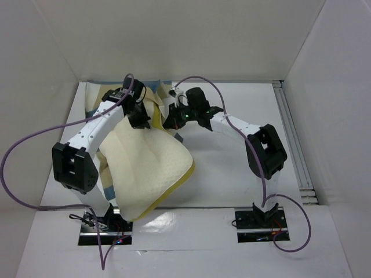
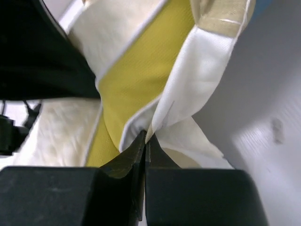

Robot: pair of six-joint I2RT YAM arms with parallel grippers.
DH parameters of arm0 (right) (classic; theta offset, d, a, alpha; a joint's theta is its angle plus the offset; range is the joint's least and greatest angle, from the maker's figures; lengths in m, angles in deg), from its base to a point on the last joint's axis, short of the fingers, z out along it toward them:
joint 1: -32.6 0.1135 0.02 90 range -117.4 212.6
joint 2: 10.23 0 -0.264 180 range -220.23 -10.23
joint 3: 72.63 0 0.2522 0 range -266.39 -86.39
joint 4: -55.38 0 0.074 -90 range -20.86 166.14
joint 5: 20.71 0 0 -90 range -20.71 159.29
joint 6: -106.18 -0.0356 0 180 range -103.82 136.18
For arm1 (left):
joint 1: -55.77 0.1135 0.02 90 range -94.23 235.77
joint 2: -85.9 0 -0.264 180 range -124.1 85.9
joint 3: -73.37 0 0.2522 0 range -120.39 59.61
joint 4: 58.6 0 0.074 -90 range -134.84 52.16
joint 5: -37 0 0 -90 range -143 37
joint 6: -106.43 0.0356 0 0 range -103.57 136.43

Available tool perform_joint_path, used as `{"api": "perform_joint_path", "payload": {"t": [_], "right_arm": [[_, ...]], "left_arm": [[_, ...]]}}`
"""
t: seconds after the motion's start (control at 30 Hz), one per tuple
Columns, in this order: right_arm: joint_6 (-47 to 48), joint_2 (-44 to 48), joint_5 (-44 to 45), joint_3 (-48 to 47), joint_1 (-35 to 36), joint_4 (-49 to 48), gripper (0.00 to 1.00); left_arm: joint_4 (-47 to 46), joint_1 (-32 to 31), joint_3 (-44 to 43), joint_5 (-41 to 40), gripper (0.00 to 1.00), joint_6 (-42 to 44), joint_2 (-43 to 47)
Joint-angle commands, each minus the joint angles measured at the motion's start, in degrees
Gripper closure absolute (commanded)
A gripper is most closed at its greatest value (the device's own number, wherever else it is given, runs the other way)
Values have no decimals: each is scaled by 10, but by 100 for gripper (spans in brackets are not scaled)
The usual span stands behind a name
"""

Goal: Put the pillow into the pillowcase

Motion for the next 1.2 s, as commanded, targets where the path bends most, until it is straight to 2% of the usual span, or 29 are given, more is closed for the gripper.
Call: {"api": "perform_joint_path", "payload": {"t": [0.0, 0.07, 0.13, 0.2, 0.37, 0.6, 0.73, 0.77, 0.8, 0.83, 0.87, 0.9, 0.97, 1.1, 1.17], "right_arm": [[66, 94, -20, -30, 13, 103, 100], [92, 138, -12, -13, 29, 143, 100], [87, 187, 14, 53, 43, 143, 100], [67, 202, 8, 105, 49, 160, 100], [-14, 332, 38, 234, 74, 144, 100], [-86, 429, 96, 357, 79, 188, 100], [-118, 477, 190, 363, 74, 259, 100], [-128, 495, 257, 356, 74, 279, 100], [-139, 502, 286, 348, 74, 327, 98], [-139, 508, 313, 337, 74, 351, 52], [-139, 521, 362, 313, 74, 371, 30], [-145, 526, 390, 299, 74, 410, 20], [-155, 526, 476, 251, 69, 470, 10], [-197, 488, 628, 172, 63, 552, 9], [-196, 457, 654, 134, 63, 561, 9]], "left_arm": [[2, 12, -109, -117, 100, -9, -38], [13, 12, -157, -140, 100, -20, -59], [20, 12, -176, -146, 100, -26, -74], [20, 12, -200, -158, 100, -48, -99], [34, -14, -256, -186, 100, -86, -154], [7, -120, -329, -187, 100, -105, -256], [7, -174, -345, -168, 100, -85, -293], [7, -185, -345, -151, 100, -75, -293], [7, -185, -345, -143, 96, -55, -293], [7, -185, -332, -135, 90, -41, -284], [19, -191, -326, -129, 84, -30, -277], [19, -191, -319, -121, 65, -20, -269], [52, -191, -313, -95, 52, 14, -242], [65, -191, -337, -44, 31, 73, -184], [78, -182, -337, -44, 23, 95, -161]]}}
